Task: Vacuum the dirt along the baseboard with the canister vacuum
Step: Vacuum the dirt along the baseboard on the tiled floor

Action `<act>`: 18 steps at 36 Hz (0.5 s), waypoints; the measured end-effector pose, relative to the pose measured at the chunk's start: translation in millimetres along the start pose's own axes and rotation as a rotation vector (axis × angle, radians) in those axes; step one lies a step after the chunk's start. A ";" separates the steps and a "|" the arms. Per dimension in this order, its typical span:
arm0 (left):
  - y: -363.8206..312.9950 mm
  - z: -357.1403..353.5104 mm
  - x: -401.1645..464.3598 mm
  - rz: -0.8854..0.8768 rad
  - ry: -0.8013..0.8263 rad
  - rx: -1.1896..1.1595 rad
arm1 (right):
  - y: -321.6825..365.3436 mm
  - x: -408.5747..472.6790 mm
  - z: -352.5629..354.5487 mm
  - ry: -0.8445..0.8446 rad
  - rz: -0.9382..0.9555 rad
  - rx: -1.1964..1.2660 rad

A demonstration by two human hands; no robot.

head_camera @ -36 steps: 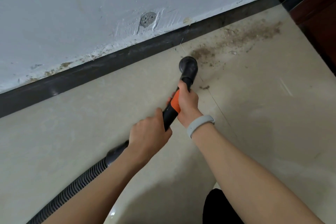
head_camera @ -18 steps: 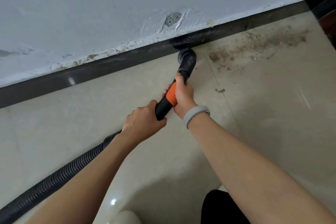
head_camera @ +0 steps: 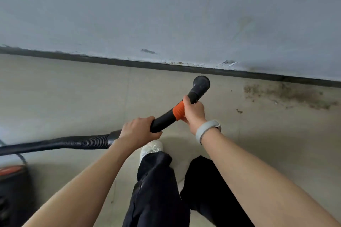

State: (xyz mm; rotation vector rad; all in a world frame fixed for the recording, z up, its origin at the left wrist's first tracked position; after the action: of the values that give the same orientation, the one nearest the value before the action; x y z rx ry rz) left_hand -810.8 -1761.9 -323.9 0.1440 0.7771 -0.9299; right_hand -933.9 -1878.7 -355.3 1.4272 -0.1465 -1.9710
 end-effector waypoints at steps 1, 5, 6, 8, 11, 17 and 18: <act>5.9 16.8 -17.3 0.022 -0.021 0.022 | 11.0 -23.1 1.0 0.018 0.102 -0.127; 31.7 83.7 -82.7 0.107 -0.109 0.093 | 53.2 -126.9 -0.1 0.092 0.707 -0.677; 38.7 99.9 -98.3 0.128 -0.138 0.091 | 61.8 -153.8 -3.2 0.112 0.877 -0.817; 52.7 130.2 -128.6 0.167 -0.197 0.078 | 76.4 -204.5 -10.2 0.188 1.172 -1.069; 70.8 167.2 -175.0 0.205 -0.256 0.057 | 99.2 -278.4 -25.4 0.323 1.567 -1.248; 108.5 209.8 -254.8 0.273 -0.357 0.047 | 118.5 -380.2 -66.1 0.476 1.899 -1.374; 117.6 214.8 -265.9 0.286 -0.388 0.047 | 119.5 -390.0 -70.7 0.475 1.917 -1.369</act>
State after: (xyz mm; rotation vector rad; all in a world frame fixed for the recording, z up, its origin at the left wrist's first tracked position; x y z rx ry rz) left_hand -698.8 -1605.2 -18.0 0.1076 0.3630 -0.6755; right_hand -755.3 -1720.1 -17.2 0.2269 0.0753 0.1082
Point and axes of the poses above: each hand's wrist, its own x-axis towards the middle knuckle, its own z-axis out of the back of the hand, y = z × x, the point moved 4 cm from there along x, towards the middle knuckle, and after that the axes turned 9 degrees about -y, right-handed, at the moved point
